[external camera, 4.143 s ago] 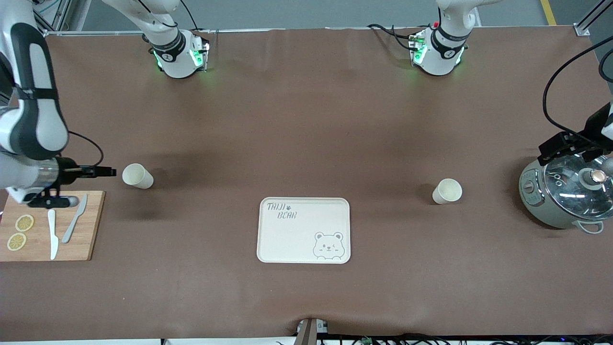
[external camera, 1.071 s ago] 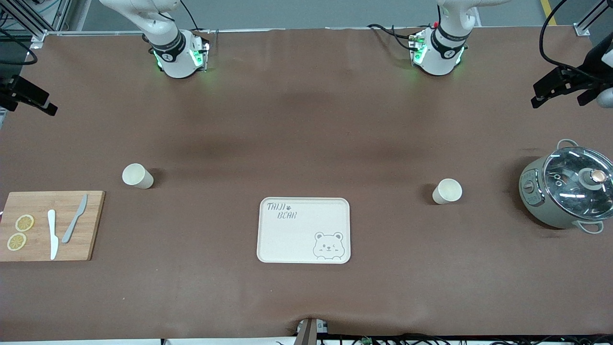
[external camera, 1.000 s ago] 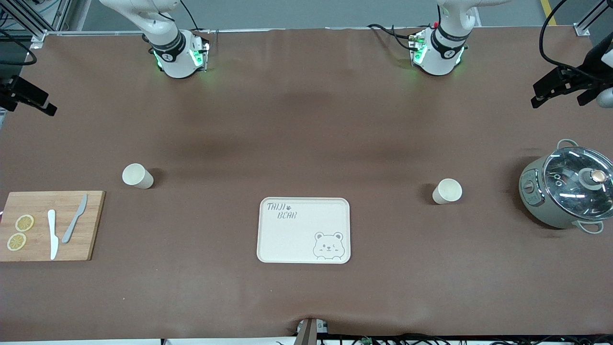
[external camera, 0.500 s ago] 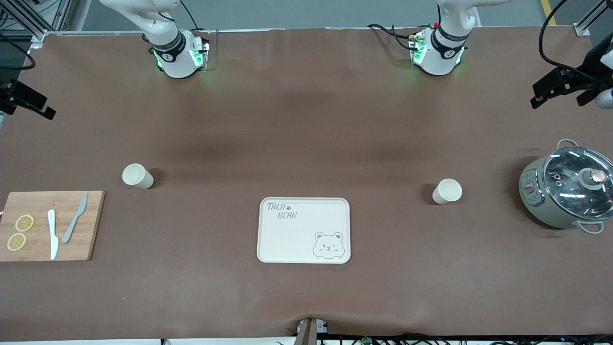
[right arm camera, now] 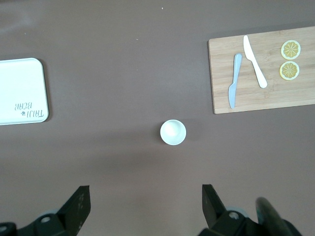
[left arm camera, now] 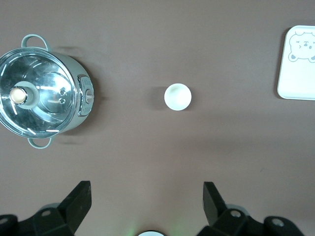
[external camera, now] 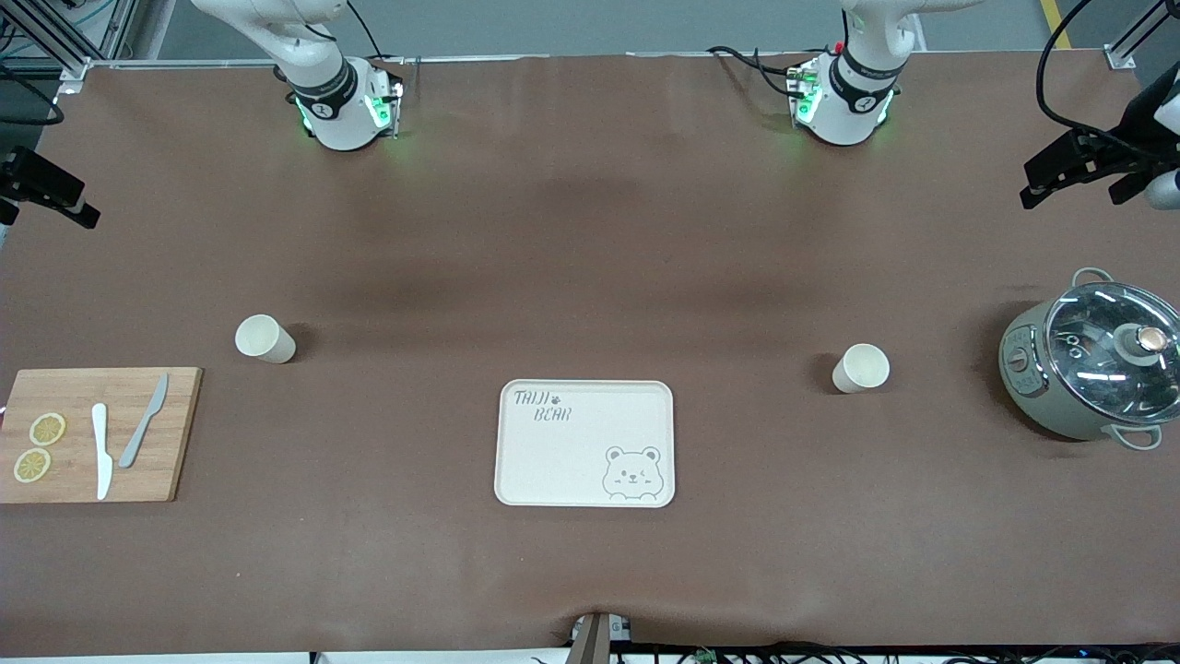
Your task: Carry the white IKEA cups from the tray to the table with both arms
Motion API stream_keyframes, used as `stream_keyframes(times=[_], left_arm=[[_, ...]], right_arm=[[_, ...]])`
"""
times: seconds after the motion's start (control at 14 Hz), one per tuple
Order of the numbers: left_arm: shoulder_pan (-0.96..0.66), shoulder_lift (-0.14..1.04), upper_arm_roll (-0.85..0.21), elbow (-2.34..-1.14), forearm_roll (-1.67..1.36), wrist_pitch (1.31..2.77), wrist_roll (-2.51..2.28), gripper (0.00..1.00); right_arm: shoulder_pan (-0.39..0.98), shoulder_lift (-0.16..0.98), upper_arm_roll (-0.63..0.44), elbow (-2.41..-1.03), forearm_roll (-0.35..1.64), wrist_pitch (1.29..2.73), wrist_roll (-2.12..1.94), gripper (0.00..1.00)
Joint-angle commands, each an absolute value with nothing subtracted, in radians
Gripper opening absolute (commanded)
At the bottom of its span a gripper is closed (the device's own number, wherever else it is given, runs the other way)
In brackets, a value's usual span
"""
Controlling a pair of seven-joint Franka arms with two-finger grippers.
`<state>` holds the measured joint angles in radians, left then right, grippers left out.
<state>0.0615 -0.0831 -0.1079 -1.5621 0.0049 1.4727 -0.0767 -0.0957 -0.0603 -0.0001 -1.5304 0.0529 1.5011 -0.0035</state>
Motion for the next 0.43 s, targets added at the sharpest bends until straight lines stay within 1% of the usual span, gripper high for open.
stream_keyframes(times=[0.0, 0.36], left_arm=[[0.061, -0.087, -0.112, -1.554, -0.002, 1.463, -0.074, 1.0], [0.067, -0.083, -0.106, -1.543, 0.0, 1.465, -0.08, 1.0]], right_arm=[[-0.103, -0.049, 0.0, -1.509, 0.031, 1.496, -0.011, 1.0], [-0.101, -0.049, 0.0, -1.509, 0.032, 1.497, -0.009, 1.0]])
